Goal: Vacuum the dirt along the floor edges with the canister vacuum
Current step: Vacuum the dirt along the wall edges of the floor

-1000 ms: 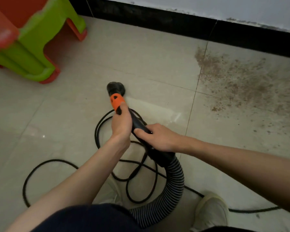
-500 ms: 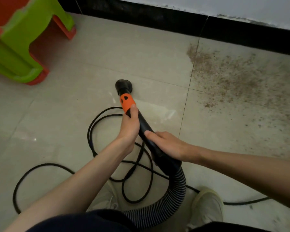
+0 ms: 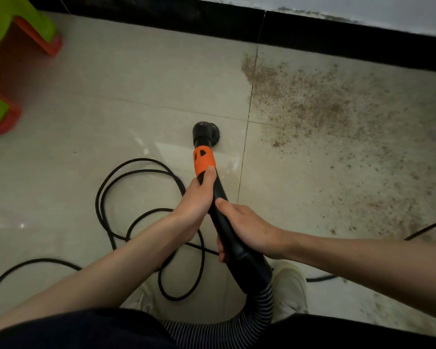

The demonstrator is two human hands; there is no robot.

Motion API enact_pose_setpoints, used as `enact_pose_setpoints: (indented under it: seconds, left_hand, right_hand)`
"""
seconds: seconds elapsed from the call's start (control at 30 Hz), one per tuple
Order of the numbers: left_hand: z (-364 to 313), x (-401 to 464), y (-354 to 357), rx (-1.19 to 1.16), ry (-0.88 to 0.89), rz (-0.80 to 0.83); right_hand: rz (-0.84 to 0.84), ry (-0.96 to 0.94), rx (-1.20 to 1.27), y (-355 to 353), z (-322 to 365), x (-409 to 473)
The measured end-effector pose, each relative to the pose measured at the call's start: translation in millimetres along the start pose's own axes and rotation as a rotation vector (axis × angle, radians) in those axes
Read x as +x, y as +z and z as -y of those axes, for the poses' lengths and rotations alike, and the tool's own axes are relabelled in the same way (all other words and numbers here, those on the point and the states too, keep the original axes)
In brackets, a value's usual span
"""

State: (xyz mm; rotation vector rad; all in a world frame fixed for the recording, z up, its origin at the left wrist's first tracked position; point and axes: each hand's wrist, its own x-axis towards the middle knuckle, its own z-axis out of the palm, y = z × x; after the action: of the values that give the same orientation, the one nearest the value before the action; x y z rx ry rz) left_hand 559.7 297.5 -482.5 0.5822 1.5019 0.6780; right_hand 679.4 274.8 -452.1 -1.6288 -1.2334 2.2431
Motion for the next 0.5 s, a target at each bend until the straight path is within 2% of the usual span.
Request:
enact_pose_setpoints:
  seconds: [0.13,0.33,0.5]
  left_hand:
    - [10.7,-11.4,2.5,0.053,-0.036,0.03]
    - [-12.1,-0.5,33.8,0.131,0.047,0.193]
    - [-15.0,9.2,47.2,0.187,0.047,0.244]
  right_hand:
    - [0.023,0.051,0.019,-0.8,-14.0,-10.0]
    - [-0.27,-0.046,0.047,-8.2,-18.6,-15.1]
    - [-0.328,-0.055,0.121,-16.7,-20.4,-15.7]
